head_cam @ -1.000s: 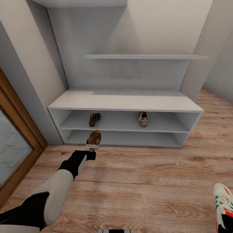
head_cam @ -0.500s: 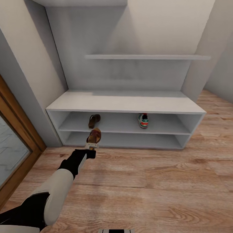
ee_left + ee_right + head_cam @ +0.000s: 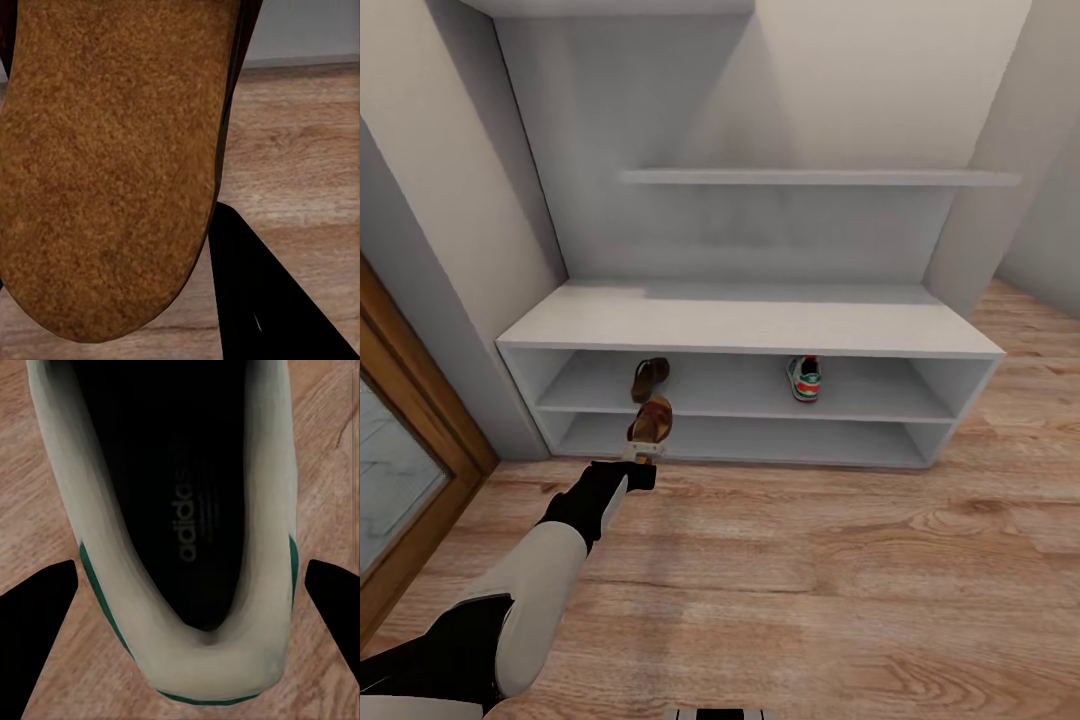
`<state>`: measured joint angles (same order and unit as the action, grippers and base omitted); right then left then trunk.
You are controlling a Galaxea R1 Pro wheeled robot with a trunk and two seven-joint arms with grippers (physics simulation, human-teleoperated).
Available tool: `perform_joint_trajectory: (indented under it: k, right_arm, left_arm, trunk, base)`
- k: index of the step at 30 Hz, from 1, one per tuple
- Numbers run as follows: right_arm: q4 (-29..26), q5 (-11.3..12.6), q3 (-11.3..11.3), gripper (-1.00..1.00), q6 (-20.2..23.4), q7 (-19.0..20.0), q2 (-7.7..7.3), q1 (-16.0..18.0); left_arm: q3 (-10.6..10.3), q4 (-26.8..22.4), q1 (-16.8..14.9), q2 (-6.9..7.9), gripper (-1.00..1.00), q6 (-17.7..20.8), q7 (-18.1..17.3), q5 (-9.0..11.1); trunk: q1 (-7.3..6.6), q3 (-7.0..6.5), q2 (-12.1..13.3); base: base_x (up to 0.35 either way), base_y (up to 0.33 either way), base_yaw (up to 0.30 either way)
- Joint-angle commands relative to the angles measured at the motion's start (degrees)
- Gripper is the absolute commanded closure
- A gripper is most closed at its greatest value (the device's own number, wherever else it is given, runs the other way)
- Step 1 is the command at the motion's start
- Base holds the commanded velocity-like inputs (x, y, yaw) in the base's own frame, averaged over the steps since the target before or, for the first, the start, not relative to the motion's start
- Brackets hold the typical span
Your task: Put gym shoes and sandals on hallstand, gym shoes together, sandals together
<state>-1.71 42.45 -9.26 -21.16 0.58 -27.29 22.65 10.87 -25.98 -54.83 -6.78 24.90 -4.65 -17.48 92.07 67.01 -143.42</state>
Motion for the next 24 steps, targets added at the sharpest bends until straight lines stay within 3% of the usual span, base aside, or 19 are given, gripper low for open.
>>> perform_joint_trajectory:
  k: [1,4,9,13,24]
  right_arm:
    - [0.03,-0.25,-0.30,1.00,-0.11,0.06,-1.32,0.02]
    - [0.04,1.27,-0.32,1.00,-0.11,-0.02,-4.53,0.02]
    - [0.08,6.55,-0.32,1.00,-0.06,-0.05,-6.97,-0.01]
    - [0.06,8.36,-0.28,1.00,-0.11,0.02,-7.82,-0.87]
    - [0.04,8.36,-0.23,1.00,-0.11,0.03,-7.62,-0.94]
  left_arm:
    - [0.47,-0.13,0.02,-0.07,1.00,0.25,-0.59,-0.81]
    - [0.47,-0.13,0.06,-0.07,1.00,0.24,-0.67,-0.81]
    - [0.39,-0.13,0.00,-0.07,1.00,0.24,-0.69,-0.81]
    - [0.38,-0.13,-0.02,-0.13,1.00,0.24,-0.71,-0.81]
    - [0.45,-0.13,-0.02,-0.08,1.00,0.24,-0.47,-0.81]
  trunk:
    - [-0.01,0.05,-0.02]
    - [-0.01,0.05,-0.02]
    - [-0.01,0.05,-0.02]
    - [-0.01,0.05,-0.02]
    - [-0.01,0.05,-0.02]
  base:
    - [0.001,0.000,0.000]
    - [0.000,0.000,0.000]
    - [0.000,0.000,0.000]
    - [0.090,0.000,0.000]
    - [0.098,-0.013,0.000]
